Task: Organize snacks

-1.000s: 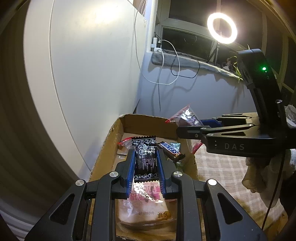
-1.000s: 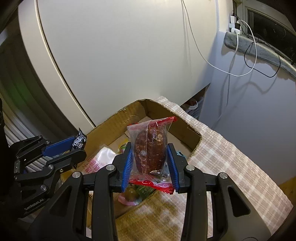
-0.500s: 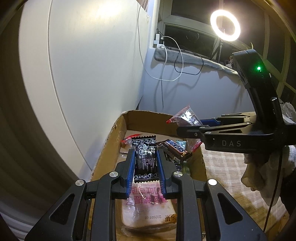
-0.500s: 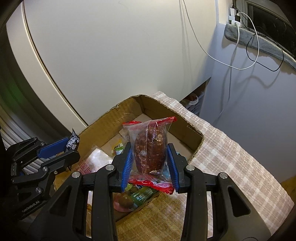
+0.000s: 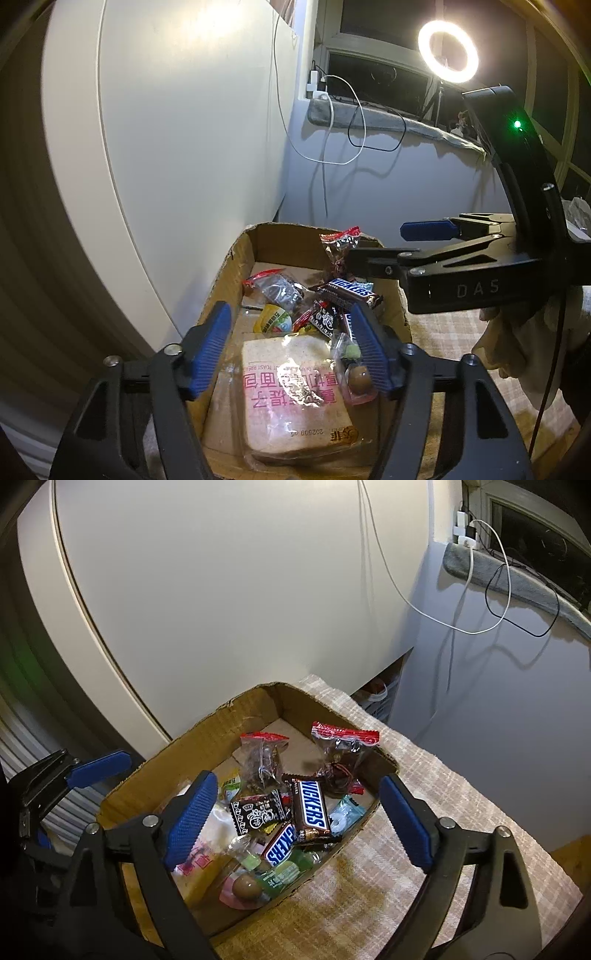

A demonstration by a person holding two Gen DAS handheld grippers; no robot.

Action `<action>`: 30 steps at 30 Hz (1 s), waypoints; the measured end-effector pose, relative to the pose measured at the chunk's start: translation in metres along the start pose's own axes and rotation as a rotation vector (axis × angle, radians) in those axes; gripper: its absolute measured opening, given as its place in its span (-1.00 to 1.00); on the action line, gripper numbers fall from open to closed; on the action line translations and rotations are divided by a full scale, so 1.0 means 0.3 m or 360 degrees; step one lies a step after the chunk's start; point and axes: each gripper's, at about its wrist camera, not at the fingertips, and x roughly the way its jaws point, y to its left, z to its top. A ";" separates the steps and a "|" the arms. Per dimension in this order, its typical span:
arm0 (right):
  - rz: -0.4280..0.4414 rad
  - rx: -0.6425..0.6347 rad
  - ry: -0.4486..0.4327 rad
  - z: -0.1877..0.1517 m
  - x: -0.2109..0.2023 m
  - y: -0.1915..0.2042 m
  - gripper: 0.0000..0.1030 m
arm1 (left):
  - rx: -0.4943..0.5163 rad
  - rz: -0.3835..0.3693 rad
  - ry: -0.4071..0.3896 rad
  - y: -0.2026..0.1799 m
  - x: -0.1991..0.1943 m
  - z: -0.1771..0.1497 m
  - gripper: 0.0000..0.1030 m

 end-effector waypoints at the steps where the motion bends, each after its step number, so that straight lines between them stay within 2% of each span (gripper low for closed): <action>1: -0.0005 0.0004 0.0001 0.001 0.000 -0.002 0.78 | 0.0001 0.0002 0.0002 0.000 0.001 0.000 0.32; 18: -0.0014 -0.0006 -0.0011 0.001 -0.026 0.008 0.78 | -0.0007 0.0012 -0.0004 -0.003 -0.003 0.007 0.37; 30: -0.0009 0.0016 -0.0060 -0.020 -0.102 0.004 0.78 | 0.0006 0.0017 -0.0044 -0.030 -0.055 0.010 0.37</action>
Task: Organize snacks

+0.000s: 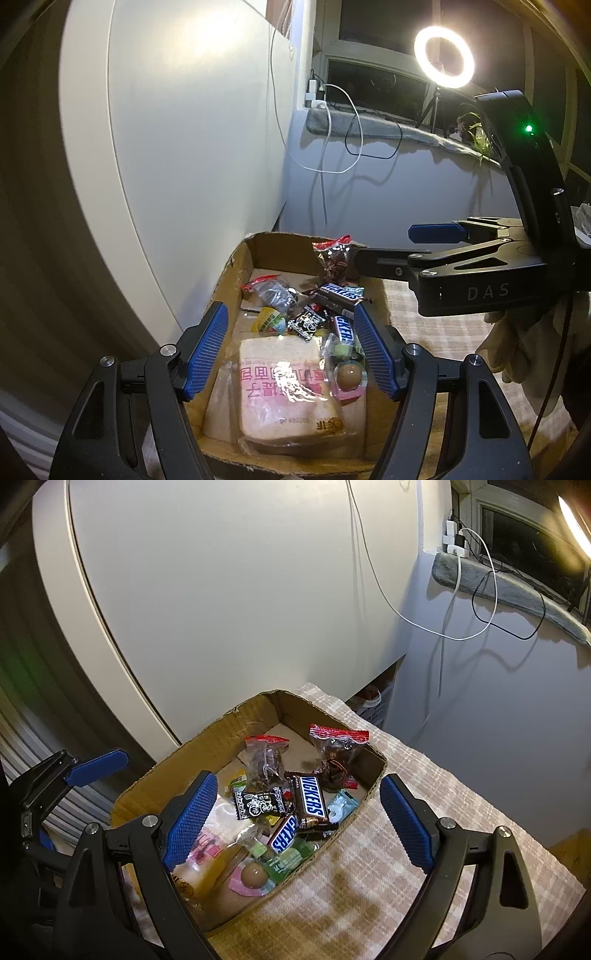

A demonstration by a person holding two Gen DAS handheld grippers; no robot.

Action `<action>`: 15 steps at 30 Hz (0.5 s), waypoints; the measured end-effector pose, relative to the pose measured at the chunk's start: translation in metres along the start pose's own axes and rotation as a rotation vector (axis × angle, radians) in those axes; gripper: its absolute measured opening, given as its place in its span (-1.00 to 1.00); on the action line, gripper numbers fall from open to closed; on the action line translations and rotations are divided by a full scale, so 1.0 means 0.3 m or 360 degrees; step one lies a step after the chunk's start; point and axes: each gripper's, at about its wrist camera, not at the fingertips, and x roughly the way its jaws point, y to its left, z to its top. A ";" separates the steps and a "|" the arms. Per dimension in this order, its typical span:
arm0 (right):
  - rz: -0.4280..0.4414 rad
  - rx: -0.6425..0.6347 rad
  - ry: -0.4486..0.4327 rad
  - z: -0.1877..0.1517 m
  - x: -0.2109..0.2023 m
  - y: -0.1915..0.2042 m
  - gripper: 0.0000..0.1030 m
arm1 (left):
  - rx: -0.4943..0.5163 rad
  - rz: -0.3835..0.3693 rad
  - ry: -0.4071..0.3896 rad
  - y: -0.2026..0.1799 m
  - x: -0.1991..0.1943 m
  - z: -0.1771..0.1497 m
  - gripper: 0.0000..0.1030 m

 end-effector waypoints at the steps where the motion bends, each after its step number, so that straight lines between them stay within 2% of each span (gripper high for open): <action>1: 0.0001 0.0002 -0.0008 -0.003 -0.011 0.001 0.78 | -0.0001 -0.0002 -0.0005 -0.003 -0.006 0.001 0.37; 15: -0.0022 0.0002 -0.0130 -0.081 -0.183 0.033 0.79 | -0.0017 0.0031 -0.0064 -0.033 -0.121 -0.027 0.37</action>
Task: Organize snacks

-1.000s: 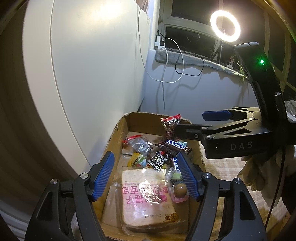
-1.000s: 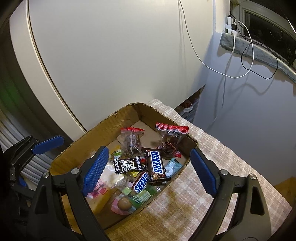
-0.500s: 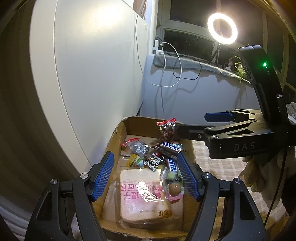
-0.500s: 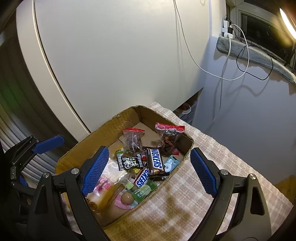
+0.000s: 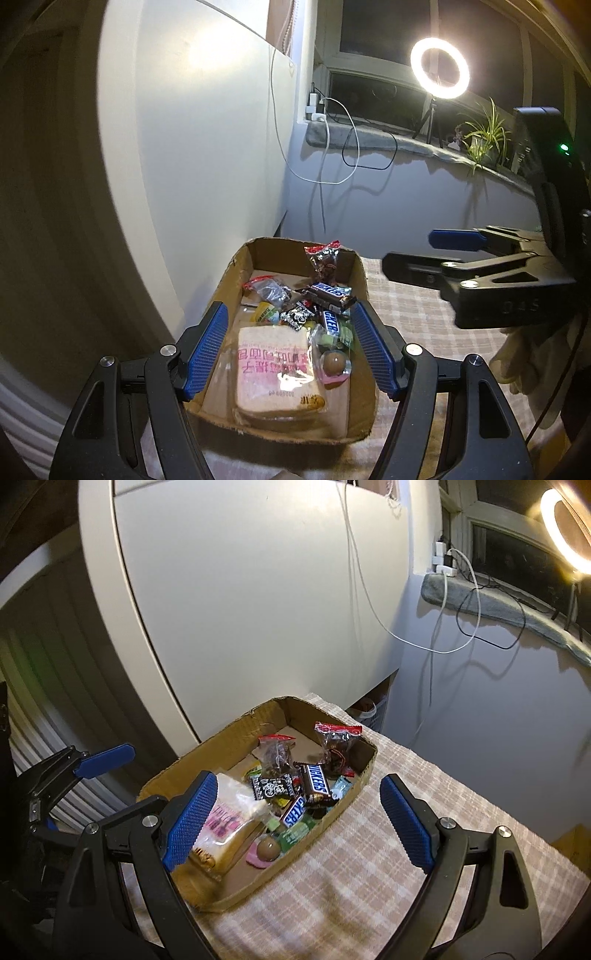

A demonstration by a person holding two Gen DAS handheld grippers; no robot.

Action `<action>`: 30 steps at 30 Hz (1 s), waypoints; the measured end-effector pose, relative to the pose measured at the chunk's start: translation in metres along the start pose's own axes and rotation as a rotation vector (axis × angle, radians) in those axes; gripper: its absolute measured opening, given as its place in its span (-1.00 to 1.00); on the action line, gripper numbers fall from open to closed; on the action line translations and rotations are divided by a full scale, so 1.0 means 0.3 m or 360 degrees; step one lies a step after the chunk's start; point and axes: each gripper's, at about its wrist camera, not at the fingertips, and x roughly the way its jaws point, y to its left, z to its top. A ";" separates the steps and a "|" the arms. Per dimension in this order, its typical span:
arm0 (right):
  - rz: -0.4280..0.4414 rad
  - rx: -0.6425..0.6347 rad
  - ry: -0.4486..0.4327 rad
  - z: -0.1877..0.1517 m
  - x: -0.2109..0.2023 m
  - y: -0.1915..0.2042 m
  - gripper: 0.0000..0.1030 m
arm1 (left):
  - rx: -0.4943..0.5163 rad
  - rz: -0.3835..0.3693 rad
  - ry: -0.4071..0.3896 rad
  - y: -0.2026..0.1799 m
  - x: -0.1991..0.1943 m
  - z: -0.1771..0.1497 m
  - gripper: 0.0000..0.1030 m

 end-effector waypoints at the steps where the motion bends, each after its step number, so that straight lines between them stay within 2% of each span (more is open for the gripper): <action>1: -0.0009 0.0010 -0.0016 -0.010 -0.018 0.002 0.79 | 0.0002 0.0009 -0.0007 -0.002 -0.010 -0.004 0.37; 7: -0.0082 0.0043 -0.0099 -0.079 -0.129 0.036 0.79 | -0.0004 0.0072 -0.0038 -0.025 -0.078 -0.043 0.38; 9: -0.0122 0.0050 -0.0124 -0.103 -0.163 0.048 0.79 | -0.0026 0.0093 -0.0059 -0.026 -0.100 -0.055 0.56; 12: -0.0226 0.0046 -0.0158 -0.143 -0.211 0.069 0.79 | -0.0028 0.0146 -0.0106 -0.036 -0.136 -0.069 0.57; 14: -0.0267 0.0045 -0.0172 -0.170 -0.240 0.081 0.84 | -0.0048 0.0161 -0.0124 -0.033 -0.157 -0.080 0.57; 16: -0.0294 0.0062 -0.0208 -0.196 -0.274 0.086 1.00 | -0.0075 0.0159 -0.0129 -0.030 -0.175 -0.091 0.57; 30: -0.0308 0.0150 -0.0254 -0.251 -0.356 0.075 1.00 | -0.0080 0.0162 -0.0146 -0.060 -0.204 -0.098 0.57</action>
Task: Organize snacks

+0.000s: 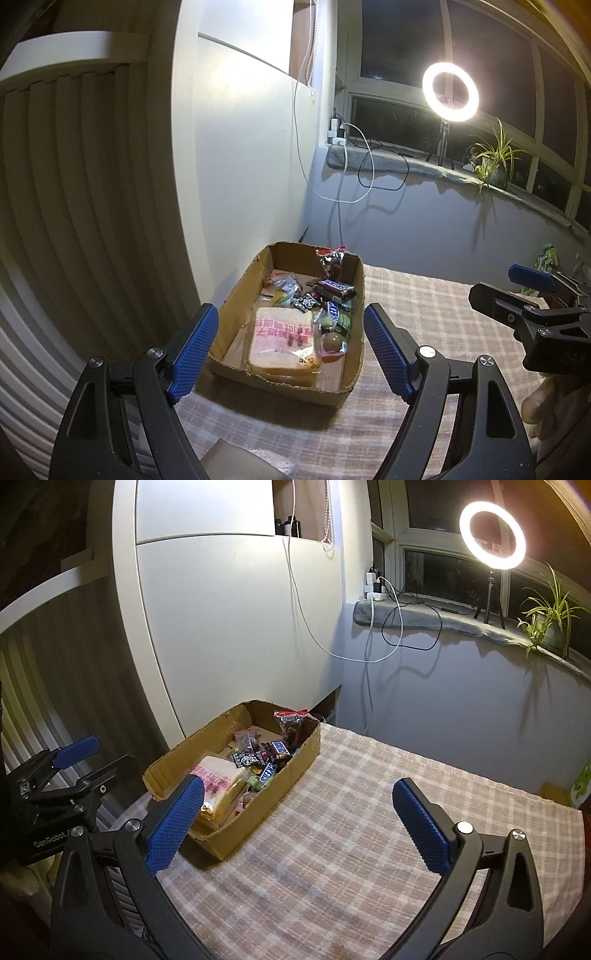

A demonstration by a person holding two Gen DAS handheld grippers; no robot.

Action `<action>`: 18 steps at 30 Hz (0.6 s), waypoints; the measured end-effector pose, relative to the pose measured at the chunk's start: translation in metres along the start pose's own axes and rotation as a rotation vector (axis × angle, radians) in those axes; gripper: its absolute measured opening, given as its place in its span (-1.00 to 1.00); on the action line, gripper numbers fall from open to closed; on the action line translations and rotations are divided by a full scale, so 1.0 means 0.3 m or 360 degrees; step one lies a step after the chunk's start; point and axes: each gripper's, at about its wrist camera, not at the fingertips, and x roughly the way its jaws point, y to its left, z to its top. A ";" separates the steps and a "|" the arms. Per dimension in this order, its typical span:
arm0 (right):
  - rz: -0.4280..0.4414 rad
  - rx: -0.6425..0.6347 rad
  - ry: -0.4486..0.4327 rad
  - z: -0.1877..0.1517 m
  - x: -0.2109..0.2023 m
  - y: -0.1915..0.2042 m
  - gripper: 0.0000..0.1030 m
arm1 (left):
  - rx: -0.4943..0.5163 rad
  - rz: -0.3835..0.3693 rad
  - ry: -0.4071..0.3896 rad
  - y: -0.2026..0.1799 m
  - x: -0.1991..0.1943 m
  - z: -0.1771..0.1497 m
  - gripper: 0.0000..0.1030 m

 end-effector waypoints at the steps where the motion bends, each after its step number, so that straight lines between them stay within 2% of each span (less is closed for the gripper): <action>1: 0.0003 -0.0001 -0.0003 0.001 -0.002 0.000 1.00 | -0.0001 0.0001 -0.0002 0.001 -0.001 0.000 0.57; 18: 0.0033 0.0008 -0.0004 -0.004 -0.004 0.010 1.00 | -0.0001 -0.0007 -0.0003 -0.013 -0.016 0.007 0.57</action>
